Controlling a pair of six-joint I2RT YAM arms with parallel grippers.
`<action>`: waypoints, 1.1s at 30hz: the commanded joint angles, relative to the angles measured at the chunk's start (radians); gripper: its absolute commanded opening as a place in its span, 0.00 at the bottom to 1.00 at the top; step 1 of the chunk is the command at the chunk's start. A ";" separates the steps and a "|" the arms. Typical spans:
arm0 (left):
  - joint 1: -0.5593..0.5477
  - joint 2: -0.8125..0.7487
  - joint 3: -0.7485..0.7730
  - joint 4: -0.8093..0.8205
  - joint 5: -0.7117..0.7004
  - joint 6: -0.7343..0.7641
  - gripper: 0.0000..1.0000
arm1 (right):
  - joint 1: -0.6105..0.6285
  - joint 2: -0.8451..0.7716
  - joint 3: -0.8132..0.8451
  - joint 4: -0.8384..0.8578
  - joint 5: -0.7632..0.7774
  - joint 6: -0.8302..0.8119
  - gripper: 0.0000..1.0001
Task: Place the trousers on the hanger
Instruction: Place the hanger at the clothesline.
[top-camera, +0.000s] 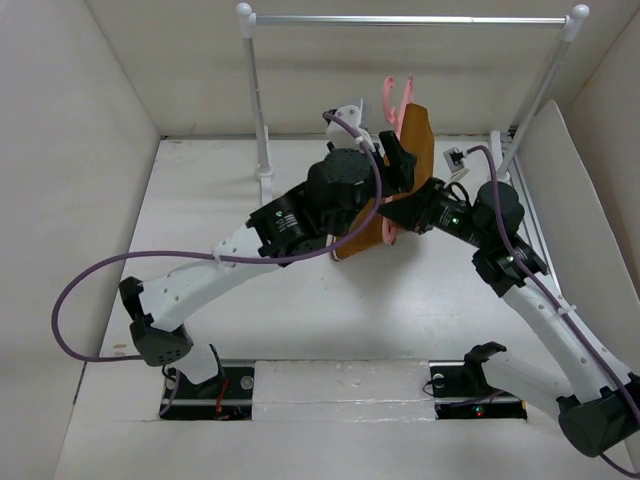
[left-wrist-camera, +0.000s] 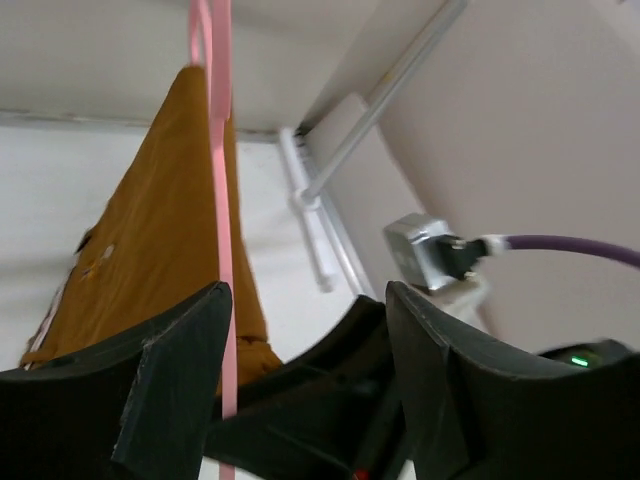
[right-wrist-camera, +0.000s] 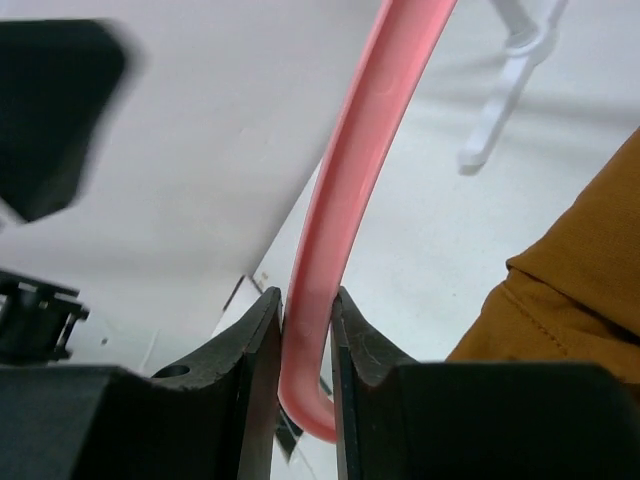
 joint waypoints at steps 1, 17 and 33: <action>0.028 -0.105 0.004 0.126 0.094 -0.023 0.59 | -0.064 -0.014 0.074 0.299 -0.089 -0.035 0.00; 0.084 -0.249 -0.222 0.109 0.111 -0.090 0.59 | -0.465 0.154 0.298 0.604 -0.386 0.192 0.00; 0.094 -0.451 -0.652 0.002 0.103 -0.240 0.60 | -0.776 0.423 0.419 0.935 -0.420 0.444 0.00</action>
